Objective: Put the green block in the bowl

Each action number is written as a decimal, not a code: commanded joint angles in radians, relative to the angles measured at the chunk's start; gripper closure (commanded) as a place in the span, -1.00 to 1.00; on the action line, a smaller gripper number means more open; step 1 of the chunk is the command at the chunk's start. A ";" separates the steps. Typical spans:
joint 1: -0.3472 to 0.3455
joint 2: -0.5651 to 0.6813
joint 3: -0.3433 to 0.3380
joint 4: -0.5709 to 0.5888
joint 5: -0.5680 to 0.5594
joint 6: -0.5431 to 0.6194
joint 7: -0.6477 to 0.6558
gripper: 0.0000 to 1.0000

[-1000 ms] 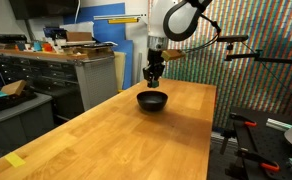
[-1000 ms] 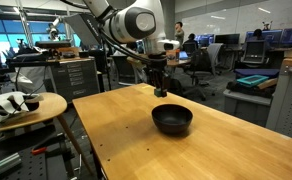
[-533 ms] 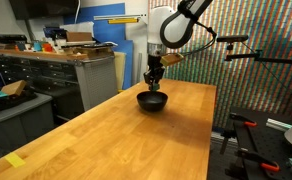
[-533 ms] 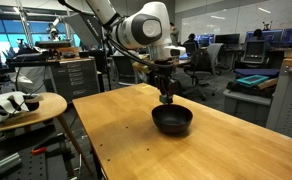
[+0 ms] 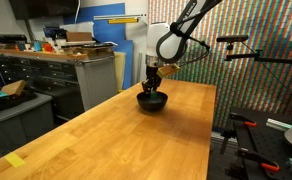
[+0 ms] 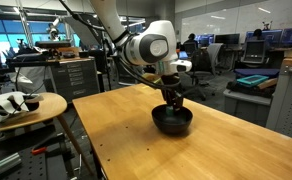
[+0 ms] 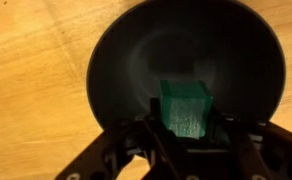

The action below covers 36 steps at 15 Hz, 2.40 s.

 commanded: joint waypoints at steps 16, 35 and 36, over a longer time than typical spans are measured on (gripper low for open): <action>-0.001 0.035 -0.015 0.107 0.146 -0.030 -0.111 -1.00; -0.010 -0.163 -0.010 0.138 0.101 -0.285 -0.325 -1.00; -0.010 -0.159 -0.010 0.138 0.101 -0.284 -0.325 -1.00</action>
